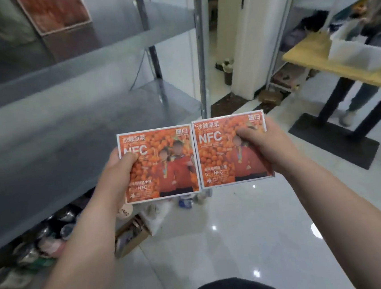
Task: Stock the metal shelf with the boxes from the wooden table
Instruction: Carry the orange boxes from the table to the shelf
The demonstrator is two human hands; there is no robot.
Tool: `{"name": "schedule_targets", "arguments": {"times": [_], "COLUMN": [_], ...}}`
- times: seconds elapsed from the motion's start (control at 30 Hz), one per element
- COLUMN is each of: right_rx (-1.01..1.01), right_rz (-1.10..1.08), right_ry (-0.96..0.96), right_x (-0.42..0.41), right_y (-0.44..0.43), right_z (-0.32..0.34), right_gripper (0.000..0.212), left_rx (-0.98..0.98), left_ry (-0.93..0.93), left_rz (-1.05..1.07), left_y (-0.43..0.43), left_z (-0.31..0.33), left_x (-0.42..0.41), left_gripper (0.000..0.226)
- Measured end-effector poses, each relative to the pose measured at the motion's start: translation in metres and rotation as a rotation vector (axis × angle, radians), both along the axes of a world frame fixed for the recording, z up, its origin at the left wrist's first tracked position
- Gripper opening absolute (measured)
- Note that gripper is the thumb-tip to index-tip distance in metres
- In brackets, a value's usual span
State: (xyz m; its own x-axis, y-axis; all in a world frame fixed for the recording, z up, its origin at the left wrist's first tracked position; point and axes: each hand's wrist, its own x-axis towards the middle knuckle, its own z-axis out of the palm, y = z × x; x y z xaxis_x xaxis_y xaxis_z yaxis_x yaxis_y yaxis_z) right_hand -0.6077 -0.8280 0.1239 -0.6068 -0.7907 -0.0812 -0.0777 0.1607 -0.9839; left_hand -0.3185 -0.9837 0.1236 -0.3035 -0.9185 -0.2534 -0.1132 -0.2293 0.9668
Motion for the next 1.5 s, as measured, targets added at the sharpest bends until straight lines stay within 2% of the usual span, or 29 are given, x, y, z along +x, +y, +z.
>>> {"name": "schedule_targets", "arguments": {"times": [0.1,0.2,0.33,0.43,0.6,0.67,0.73,0.93,1.07,1.17,1.27,1.4,1.5], "right_rx": [-0.072,-0.173,-0.269,-0.316,-0.405,-0.433,-0.448,-0.478,-0.513,-0.528,-0.46,-0.435,-0.404], "right_rz": [0.149,0.272,0.428,0.521,0.499,0.481,0.447,0.299,0.205,0.15,0.161,0.234,0.243], "right_ry": [0.058,0.069,0.072,0.07,0.048,0.071,0.09,0.155,0.199,0.254,0.344,0.31,0.349], "right_x": [-0.023,-0.027,-0.017,-0.01,0.0,-0.001,-0.005,-0.024,-0.033,-0.037,-0.045,-0.063,-0.07], "right_y": [-0.055,-0.101,-0.152,-0.187,-0.243,-0.267,-0.289,-0.343,-0.364,-0.377,-0.394,-0.421,-0.438], "right_z": [0.041,0.083,0.135,0.17,0.216,0.227,0.235,0.24,0.231,0.221,0.218,0.215,0.221], "right_gripper": [0.048,0.041,0.047,0.039,0.052,0.049,0.05,0.041,0.057,0.055,0.055,0.058,0.059], "left_rx": [-0.093,-0.165,-0.23,-0.294,-0.434,-0.457,-0.466,-0.524,-0.488,-0.492,-0.494,-0.522,-0.615], "left_ry": [0.059,0.129,0.186,0.224,0.233,0.236,0.255,0.185,0.167,0.111,0.069,0.035,-0.094], "left_rz": [0.164,0.305,0.456,0.503,0.505,0.476,0.442,0.393,0.3,0.273,0.32,0.343,0.361], "left_y": [-0.003,0.0,0.0,-0.009,-0.053,-0.079,-0.11,-0.202,-0.244,-0.271,-0.291,-0.309,-0.314], "left_z": [0.037,0.076,0.122,0.154,0.197,0.21,0.218,0.219,0.215,0.211,0.211,0.214,0.215], "left_x": [0.002,0.008,0.022,0.029,0.036,0.036,0.034,0.018,-0.001,-0.014,-0.024,-0.034,-0.041], "left_gripper": [0.015,0.013,0.011,0.011,0.02,0.031,0.029,0.036,0.047,0.05,0.053,0.054,0.059]}}
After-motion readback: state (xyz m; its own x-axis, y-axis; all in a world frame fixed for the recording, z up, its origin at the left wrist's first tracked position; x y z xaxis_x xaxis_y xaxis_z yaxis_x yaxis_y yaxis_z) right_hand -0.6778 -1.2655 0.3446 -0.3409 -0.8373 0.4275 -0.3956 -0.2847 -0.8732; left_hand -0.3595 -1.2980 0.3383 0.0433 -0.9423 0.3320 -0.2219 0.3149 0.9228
